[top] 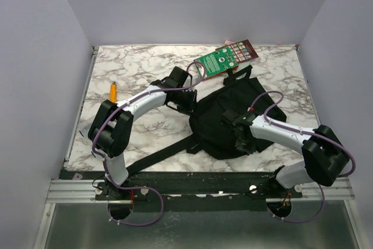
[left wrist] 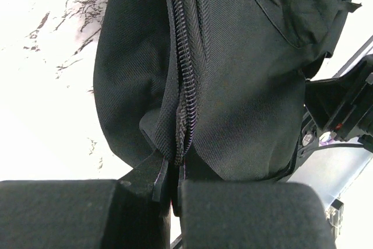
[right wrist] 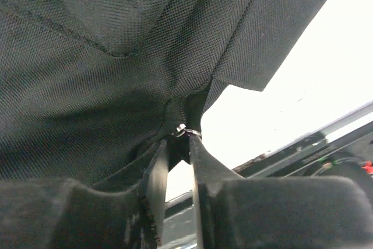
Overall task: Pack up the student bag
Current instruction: Unzip the student bag at the center of the board.
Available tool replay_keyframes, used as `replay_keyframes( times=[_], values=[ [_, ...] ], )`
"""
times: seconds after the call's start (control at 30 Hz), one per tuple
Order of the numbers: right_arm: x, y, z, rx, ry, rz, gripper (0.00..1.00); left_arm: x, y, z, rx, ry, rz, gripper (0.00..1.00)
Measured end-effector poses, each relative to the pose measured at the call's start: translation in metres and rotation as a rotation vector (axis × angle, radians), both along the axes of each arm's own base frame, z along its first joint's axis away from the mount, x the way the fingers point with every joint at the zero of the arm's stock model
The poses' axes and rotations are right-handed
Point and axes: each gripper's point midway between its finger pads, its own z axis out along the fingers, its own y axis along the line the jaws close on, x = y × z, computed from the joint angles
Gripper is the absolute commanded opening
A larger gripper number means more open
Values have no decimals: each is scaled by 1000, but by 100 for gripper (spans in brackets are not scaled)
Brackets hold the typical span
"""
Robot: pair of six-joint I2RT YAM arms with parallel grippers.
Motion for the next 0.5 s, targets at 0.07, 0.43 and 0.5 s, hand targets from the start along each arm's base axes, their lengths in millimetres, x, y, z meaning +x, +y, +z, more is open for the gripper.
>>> replay_keyframes(
  times=[0.07, 0.43, 0.5],
  values=[
    [0, -2, 2, -7, -4, 10, 57, -2, -3, 0, -1, -1, -9, 0],
    [24, 35, 52, 204, -114, 318, 74, -6, -7, 6, -41, 42, -2, 8],
    [36, 55, 60, 273, -158, 395, 74, -8, -10, 10, -59, 56, -3, 8]
  ],
)
